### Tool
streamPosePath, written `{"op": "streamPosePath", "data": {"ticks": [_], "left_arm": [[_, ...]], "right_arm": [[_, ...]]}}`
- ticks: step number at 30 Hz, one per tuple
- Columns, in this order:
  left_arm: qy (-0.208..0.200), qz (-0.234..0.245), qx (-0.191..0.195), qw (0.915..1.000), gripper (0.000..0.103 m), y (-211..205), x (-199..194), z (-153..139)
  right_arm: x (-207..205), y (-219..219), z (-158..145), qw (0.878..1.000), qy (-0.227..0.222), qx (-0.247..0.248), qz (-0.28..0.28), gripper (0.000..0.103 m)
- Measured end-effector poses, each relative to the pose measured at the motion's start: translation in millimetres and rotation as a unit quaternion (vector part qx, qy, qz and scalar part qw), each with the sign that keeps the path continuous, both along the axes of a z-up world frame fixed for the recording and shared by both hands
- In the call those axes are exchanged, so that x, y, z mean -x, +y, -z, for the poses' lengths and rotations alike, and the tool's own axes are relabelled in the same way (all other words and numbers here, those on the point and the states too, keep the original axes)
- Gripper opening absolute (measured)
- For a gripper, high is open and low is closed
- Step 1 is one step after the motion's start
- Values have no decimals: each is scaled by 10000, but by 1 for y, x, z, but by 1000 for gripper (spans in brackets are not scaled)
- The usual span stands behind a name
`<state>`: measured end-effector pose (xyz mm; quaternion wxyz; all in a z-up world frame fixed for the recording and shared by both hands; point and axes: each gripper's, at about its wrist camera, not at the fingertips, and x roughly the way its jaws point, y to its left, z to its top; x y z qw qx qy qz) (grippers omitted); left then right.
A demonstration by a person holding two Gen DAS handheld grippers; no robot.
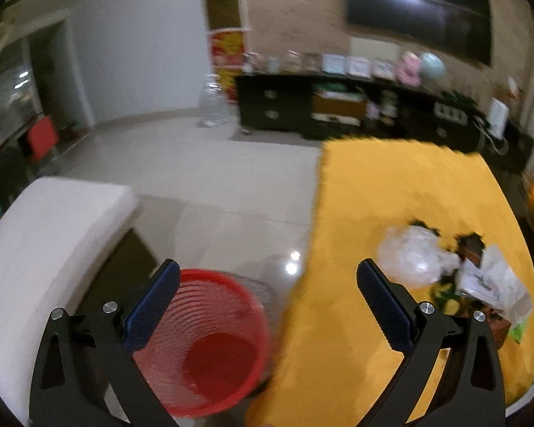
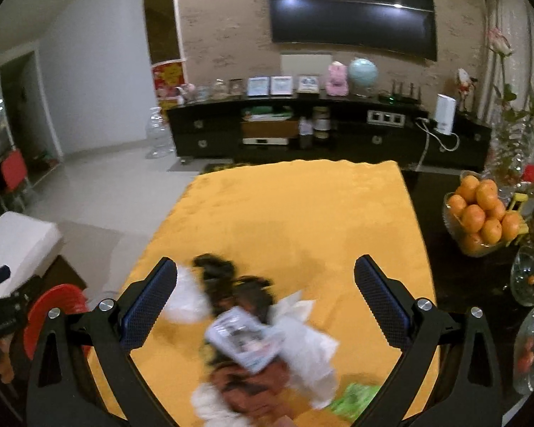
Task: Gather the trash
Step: 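Grasp the clear plastic bag with the left tool while the right tool grasps the dark crumpled bag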
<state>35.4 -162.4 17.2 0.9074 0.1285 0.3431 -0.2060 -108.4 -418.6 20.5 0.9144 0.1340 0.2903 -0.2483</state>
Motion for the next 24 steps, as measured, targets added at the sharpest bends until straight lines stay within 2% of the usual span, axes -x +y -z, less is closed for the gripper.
{"op": "streamPosePath", "data": {"ticks": [4,9,12,16,18,23,24], "left_arm": [[341,569,-154,9977,96,-53,-9,24],[690,1109,-345,9908,96,-119,-25,58],[893,1342,-412,9861,96,-146,-31,79],[1192,1574,-492,9791,94,-164,-33,105],[1257,1706,-504,9760,85,-169,-33,112],[1265,1895,-282,9733,54,-171,-30,116],[1217,1929,-270,9733,51,-170,-29,115]], "right_arm": [[5,-25,16,9993,-58,-309,226,98],[5,-43,43,9968,186,-695,361,98],[5,-49,50,9966,239,-665,420,98],[6,-61,60,9949,304,-793,539,98],[6,-67,66,9938,352,-861,603,98],[7,-70,74,9928,446,-972,545,98],[7,-70,75,9929,462,-977,502,98]]}}
